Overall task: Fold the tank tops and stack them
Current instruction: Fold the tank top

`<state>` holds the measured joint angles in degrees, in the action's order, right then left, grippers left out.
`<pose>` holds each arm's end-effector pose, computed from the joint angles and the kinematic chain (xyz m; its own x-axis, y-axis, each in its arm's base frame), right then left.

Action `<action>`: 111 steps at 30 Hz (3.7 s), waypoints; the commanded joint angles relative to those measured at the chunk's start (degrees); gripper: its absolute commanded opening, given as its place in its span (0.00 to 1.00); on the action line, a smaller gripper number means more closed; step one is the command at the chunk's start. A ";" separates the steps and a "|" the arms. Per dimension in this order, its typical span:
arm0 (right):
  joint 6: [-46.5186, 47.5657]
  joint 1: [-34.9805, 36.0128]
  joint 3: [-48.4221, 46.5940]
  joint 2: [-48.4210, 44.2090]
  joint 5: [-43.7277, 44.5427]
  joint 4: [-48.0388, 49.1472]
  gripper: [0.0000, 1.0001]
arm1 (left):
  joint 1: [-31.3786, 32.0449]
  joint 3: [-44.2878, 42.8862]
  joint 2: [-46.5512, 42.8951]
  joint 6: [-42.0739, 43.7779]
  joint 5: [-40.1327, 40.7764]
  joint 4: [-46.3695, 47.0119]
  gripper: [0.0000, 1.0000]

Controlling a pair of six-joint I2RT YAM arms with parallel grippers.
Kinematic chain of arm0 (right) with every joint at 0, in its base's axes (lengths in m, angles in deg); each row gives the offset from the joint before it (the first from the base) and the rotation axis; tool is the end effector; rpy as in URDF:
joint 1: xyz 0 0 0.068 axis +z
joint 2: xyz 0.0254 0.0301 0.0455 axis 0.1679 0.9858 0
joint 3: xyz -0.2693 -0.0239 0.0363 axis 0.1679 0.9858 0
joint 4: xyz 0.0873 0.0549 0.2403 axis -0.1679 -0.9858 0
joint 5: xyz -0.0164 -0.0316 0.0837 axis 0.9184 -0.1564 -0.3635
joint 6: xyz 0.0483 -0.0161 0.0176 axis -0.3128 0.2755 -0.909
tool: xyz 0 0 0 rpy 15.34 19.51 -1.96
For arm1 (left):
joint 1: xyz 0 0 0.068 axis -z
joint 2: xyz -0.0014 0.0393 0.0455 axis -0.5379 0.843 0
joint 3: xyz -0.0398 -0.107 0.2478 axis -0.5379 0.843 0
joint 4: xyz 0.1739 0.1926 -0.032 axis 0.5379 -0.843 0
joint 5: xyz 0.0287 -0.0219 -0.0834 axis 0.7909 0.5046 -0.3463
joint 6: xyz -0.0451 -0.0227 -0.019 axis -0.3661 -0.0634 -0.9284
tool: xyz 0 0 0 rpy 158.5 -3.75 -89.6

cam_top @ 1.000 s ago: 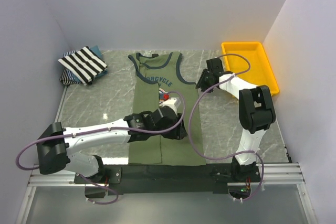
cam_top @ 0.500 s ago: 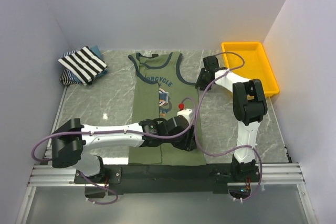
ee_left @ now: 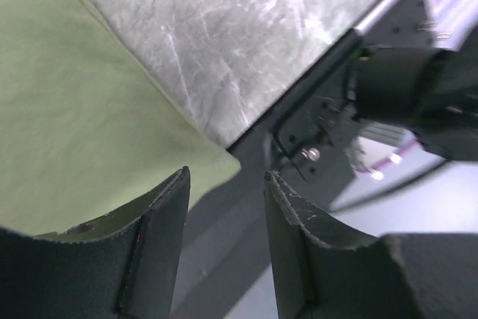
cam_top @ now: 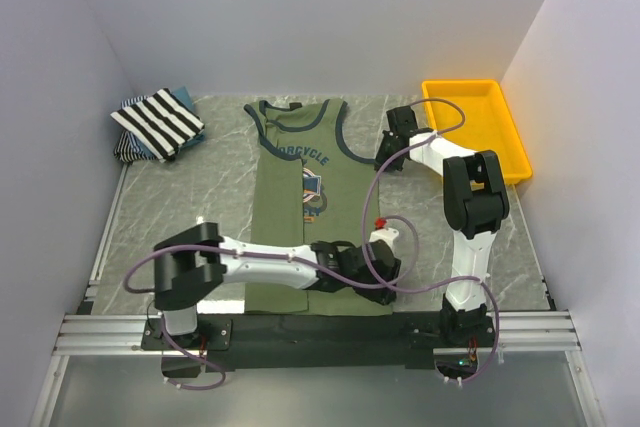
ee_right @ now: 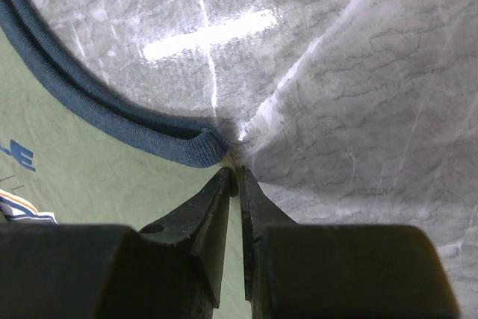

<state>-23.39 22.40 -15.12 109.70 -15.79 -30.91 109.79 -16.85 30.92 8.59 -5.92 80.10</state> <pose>0.4246 0.0980 0.1600 -0.8286 0.3374 -0.4467 0.2042 0.9251 0.3200 0.0859 -0.3727 0.2046 -0.8409 0.2462 -0.4820 0.5039 0.6813 -0.5310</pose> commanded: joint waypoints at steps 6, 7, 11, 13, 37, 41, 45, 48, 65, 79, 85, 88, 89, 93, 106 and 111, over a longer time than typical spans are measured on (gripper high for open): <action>1.30 -0.43 -0.55 -2.20 -1.35 0.87 0.15 | 3.60 -7.95 7.37 0.74 8.83 -6.53 0.51; 1.30 -0.43 -0.55 -2.20 -1.52 0.96 0.15 | 3.95 -8.22 7.81 0.82 9.27 -6.72 0.50; 1.21 -0.43 -0.46 -2.20 -1.87 1.13 0.14 | 4.92 -11.90 10.18 1.44 11.29 -9.00 0.51; 1.21 -0.34 -0.55 -2.03 -1.87 1.04 0.13 | 5.71 -13.32 11.68 1.96 12.34 -11.19 0.51; 1.39 -0.43 -1.43 -2.55 -1.70 0.25 0.12 | 10.64 -23.96 19.51 3.46 21.93 -23.33 0.29; 1.47 -0.43 -1.87 -2.81 -1.52 -0.01 0.11 | 10.64 -22.82 18.37 3.20 22.98 -22.80 0.21; 1.56 -0.34 -2.57 -2.73 -1.61 -0.19 0.06 | 10.55 -19.92 14.78 2.50 23.60 -20.52 0.13; 1.56 -0.34 -3.10 -2.73 -1.52 -0.36 0.01 | 10.38 -15.53 10.55 1.79 23.25 -16.66 0.09; 1.12 1.06 -7.40 -4.75 2.25 -2.82 0.00 | 3.52 14.97 -13.09 -6.03 12.79 7.60 0.01; 0.16 9.06 -17.51 -1.15 7.44 -7.30 0.00 | 2.02 27.62 -23.73 -12.27 11.91 10.69 0.01; -0.55 12.22 -23.92 2.80 9.20 -10.11 0.00 | 2.02 32.81 -29.35 -14.73 11.38 10.60 0.01; -0.90 13.46 -27.18 5.00 9.64 -11.26 0.00 | 2.02 35.54 -31.11 -16.22 11.21 10.60 0.01; -0.99 13.72 -28.05 5.62 9.90 -11.52 0.00 | 2.02 36.07 -32.34 -16.40 11.47 10.51 0.01; -1.34 15.04 -32.27 8.34 10.34 -12.84 0.00 | 2.02 38.88 -34.81 -17.46 11.30 9.98 0.00; -1.87 19.08 -41.24 15.98 10.96 -13.55 0.00 | 2.11 41.96 -36.57 -18.42 10.15 9.28 0.01; -2.04 20.49 -44.49 18.45 11.05 -14.16 0.00 | 2.02 43.10 -37.53 -18.86 9.98 9.28 0.01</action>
<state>-24.87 42.59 -55.71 127.34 -7.13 -47.04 111.63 25.51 -5.04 -8.77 6.45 88.84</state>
